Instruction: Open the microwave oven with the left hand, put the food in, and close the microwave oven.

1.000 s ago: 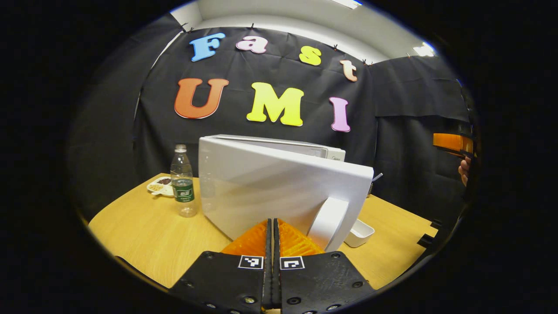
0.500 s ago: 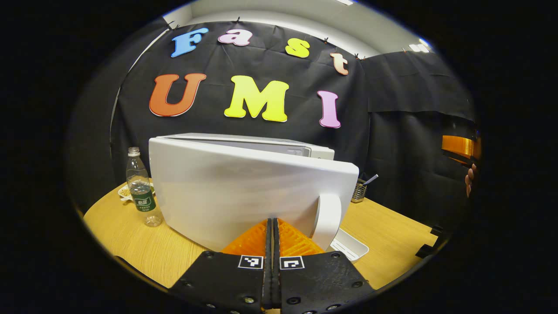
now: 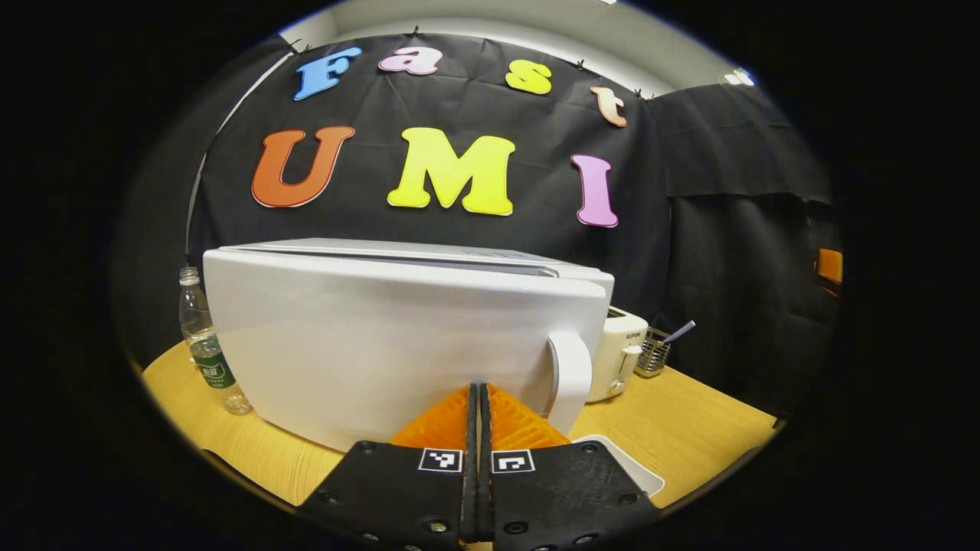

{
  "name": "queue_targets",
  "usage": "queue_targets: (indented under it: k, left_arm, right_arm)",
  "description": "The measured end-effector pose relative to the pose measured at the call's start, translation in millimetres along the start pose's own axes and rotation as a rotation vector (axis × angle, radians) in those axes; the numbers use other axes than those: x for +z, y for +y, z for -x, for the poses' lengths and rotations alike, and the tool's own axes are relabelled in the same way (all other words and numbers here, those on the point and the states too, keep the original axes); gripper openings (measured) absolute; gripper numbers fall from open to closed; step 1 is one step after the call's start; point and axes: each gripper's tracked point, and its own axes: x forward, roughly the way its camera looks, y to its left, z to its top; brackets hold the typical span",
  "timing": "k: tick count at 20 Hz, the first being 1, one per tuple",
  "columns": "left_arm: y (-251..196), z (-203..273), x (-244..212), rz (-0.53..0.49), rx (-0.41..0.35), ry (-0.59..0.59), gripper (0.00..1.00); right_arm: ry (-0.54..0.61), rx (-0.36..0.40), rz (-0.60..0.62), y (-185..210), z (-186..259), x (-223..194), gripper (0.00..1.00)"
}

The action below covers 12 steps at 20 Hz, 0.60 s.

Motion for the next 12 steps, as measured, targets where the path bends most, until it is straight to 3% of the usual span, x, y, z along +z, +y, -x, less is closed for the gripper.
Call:
queue_targets:
  k: [5, 6, 7, 8, 9, 10, 12]
  left_arm:
    - [6.1, -39.7, -4.0, 0.015, 0.075, 0.019, 0.00]
    - [7.7, -41.4, -1.3, -0.003, 0.099, 0.011, 0.00]
    - [7.8, -44.6, -0.1, -0.020, 0.111, 0.007, 0.00]
    - [8.1, -43.3, -1.3, -0.037, 0.121, 0.012, 0.00]
    - [8.9, -42.6, -1.2, -0.044, 0.128, 0.009, 0.00]
    - [8.0, -42.8, -2.2, -0.044, 0.131, 0.006, 0.00]
    - [10.4, -52.7, -2.8, -0.029, 0.128, 0.001, 0.00]
  right_arm:
    - [-0.012, 0.001, -0.022, -12.4, -14.4, -2.9, 1.00]
    - [-0.010, 0.005, -0.030, -12.4, -17.5, -5.2, 0.90]
    - [-0.009, 0.009, -0.037, -12.4, -20.4, -7.0, 1.00]
    - [-0.007, 0.012, -0.043, -14.4, -22.9, -8.5, 1.00]
    - [-0.002, 0.011, -0.049, -17.1, -25.7, -12.3, 0.90]
    - [0.003, 0.011, -0.054, -19.0, -27.8, -16.2, 1.00]
    - [0.022, 0.009, -0.067, -21.0, -33.9, -23.6, 1.00]
